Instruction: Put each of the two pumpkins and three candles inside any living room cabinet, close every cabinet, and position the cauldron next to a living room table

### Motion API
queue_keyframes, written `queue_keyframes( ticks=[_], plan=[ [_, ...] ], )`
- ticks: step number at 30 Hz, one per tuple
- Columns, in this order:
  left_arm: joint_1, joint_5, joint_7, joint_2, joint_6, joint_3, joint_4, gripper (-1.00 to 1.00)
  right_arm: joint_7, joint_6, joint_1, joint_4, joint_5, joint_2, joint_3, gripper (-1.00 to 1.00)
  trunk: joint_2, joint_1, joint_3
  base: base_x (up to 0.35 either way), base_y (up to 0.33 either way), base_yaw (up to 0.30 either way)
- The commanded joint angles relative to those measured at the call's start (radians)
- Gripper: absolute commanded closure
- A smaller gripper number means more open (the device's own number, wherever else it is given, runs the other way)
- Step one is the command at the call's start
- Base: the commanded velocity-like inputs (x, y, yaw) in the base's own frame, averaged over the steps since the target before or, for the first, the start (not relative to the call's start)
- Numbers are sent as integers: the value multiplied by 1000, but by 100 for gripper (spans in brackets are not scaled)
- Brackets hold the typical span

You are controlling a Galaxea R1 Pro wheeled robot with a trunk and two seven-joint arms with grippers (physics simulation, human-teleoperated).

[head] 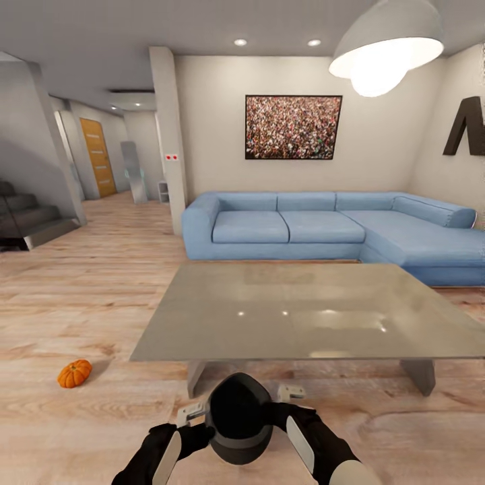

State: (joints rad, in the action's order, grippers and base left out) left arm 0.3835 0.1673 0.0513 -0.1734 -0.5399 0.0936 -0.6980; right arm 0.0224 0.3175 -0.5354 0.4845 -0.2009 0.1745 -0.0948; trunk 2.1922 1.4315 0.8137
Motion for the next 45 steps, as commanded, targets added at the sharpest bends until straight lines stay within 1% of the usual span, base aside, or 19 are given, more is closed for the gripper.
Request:
queue_keyframes(
  ticks=[1,7,11,36,38,41,45],
  plan=[
    [0,0,0,0,0,0,0,-100,0,0,0,0,0,0,1,-100,-7,-4,-3,-322,0,0],
    [0,0,0,0,0,0,0,-100,0,0,0,0,0,0,4,-100,-49,-27,-22,-320,0,0],
    [0,0,0,0,0,0,0,-100,0,0,0,0,0,0,4,-100,-77,-42,-35,-181,0,0],
    [3,-3,3,2,-6,0,-1,-100,1,-1,0,-1,2,0,4,-100,-252,-138,-113,-6,0,0],
    [3,-3,10,3,-26,0,-1,-100,1,5,0,-1,1,0,5,-100,-266,-146,-119,0,0,0],
    [4,-4,39,10,-53,0,-1,-100,8,36,0,-2,0,0,4,-100,-287,-157,-129,0,0,0],
    [4,-6,97,23,-70,-1,5,-100,18,63,9,-1,1,0,4,-100,-315,-173,-141,0,0,0]
  ],
)
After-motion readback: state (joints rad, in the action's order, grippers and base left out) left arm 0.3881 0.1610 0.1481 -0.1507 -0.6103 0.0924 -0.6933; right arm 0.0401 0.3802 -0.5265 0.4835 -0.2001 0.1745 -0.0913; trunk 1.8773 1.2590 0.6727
